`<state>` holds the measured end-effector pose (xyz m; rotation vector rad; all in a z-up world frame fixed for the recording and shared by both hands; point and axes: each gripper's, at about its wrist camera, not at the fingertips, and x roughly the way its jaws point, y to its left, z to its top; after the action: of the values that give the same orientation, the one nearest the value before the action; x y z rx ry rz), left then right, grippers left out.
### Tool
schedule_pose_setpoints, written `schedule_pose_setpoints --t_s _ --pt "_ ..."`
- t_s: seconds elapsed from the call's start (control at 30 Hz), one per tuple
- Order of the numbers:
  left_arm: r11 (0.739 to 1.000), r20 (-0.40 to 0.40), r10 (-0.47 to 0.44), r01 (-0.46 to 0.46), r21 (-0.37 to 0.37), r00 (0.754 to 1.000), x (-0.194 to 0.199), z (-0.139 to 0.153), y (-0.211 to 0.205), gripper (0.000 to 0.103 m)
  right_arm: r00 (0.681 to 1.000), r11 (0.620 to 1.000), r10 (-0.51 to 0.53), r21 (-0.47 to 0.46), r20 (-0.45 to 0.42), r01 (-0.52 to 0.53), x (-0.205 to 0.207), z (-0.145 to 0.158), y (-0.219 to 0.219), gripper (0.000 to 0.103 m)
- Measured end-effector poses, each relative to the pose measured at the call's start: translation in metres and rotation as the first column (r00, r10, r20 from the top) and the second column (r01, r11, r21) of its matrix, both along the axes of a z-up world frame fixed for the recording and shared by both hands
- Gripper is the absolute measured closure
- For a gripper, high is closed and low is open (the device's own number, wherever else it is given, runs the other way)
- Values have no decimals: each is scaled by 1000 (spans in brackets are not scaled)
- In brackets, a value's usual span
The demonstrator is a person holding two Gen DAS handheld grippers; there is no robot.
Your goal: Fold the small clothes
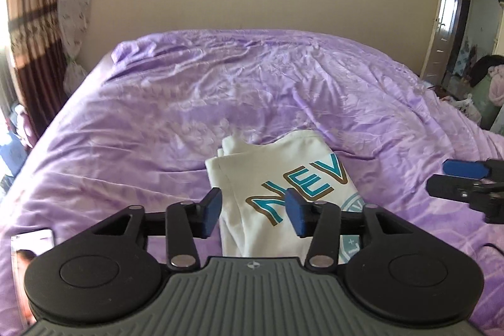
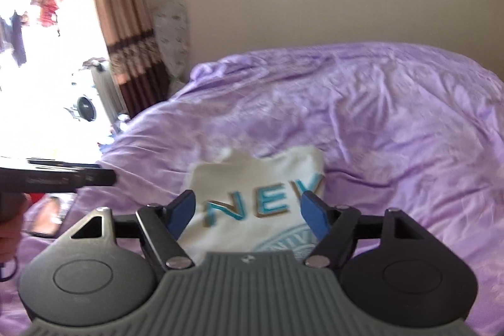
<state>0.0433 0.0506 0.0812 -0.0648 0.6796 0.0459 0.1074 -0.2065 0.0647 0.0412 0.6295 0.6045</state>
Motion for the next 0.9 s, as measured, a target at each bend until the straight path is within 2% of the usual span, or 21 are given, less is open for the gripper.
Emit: schedule_pose_setpoints --t_s 0.07,0.17,0.27,0.33,0.47,0.6,0.7,0.9 --pt "1000 9 14 -14 27 1000 -9 3 -10 33 1000 1000 16 7 10 -17 -15 13 1 22" --pt "998 50 51 -53 44 997 -26 2 -21 20 1000 999 28 27 13 -28 -39 22 2 22" --pt "997 84 47 -52 65 995 -40 -1 -30 16 1000 1000 -2 7 25 2 -61 19 7 22" --pt "994 94 77 -84 72 993 -44 -7 -33 15 997 998 -40 -35 71 42 -75 14 13 22" --pt "990 52 119 -122 75 992 -45 -22 -32 15 987 990 -95 -95 131 108 -93 3 21 22" --pt "992 -44 127 -126 33 991 -45 -43 -31 15 991 985 -120 -120 55 126 -93 -18 24 21" --pt "992 -100 126 -123 34 987 -46 -57 -33 15 995 986 -97 -138 -7 96 -92 -33 28 21" --pt "992 -201 125 -119 42 972 -39 -79 -38 15 991 971 -126 -210 -52 112 -86 -53 36 21"
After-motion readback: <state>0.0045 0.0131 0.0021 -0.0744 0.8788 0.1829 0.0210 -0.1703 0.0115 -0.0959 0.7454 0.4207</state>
